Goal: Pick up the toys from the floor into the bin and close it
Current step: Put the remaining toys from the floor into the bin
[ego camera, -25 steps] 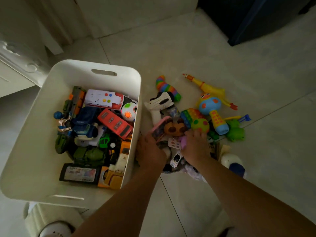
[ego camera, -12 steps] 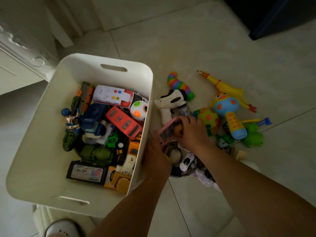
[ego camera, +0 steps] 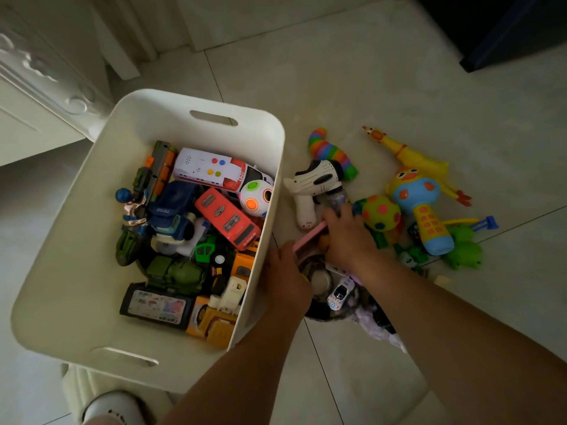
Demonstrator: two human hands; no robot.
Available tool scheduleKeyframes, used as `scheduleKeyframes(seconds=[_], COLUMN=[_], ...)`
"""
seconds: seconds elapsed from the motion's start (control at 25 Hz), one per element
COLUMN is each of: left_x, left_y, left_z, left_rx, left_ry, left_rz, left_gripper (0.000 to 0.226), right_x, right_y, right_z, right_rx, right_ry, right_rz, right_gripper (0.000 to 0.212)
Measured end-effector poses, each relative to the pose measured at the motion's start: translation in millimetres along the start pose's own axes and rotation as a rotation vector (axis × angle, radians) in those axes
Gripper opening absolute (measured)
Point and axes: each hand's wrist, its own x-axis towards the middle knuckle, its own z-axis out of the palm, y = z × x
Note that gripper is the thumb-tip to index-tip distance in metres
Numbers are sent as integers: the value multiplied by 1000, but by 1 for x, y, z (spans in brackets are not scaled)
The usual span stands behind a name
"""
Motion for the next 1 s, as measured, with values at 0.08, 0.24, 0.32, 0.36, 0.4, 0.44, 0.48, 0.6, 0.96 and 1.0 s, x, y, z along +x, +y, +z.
scheduleKeyframes(seconds=[0.08, 0.24, 0.32, 0.36, 0.4, 0.44, 0.48, 0.6, 0.96, 1.0], left_x=[-2, -10, -19, -24, -30, -38, -47, -73, -98, -99], left_y=[1, 15, 30, 40, 50, 60, 68, 89, 12, -4], left_z=[-3, -13, -27, -35, -45, -57, -69, -112, -270, -284], left_rx=[-38, -148, -185, -205, -236, -273, -310, -418, -1118, -1193], left_ry=[16, 74, 104, 104, 92, 79, 80, 131, 79, 70], left_rz=[-8, 63, 113, 134, 155, 180, 207, 311, 23, -13], left_gripper=[63, 48, 45, 47, 48, 49, 49, 45, 20, 16], right_x=[-6, -24, -38, -44, -51, -57, -66, -90, -138, -136], right_y=[2, 15, 20, 21, 21, 20, 15, -11, -175, -191], right_z=[1, -11, -27, -35, -45, -56, -69, -109, -163, -157], right_rx=[-42, 163, 311, 364, 407, 454, 498, 586, 815, 876], right_ry=[50, 139, 227, 282, 345, 403, 457, 540, 289, 256], right_rz=[-69, -115, -120, -127, -135, -132, -132, -190, -398, -357], right_gripper=[52, 55, 60, 61, 59, 57, 56, 52, 66, 65])
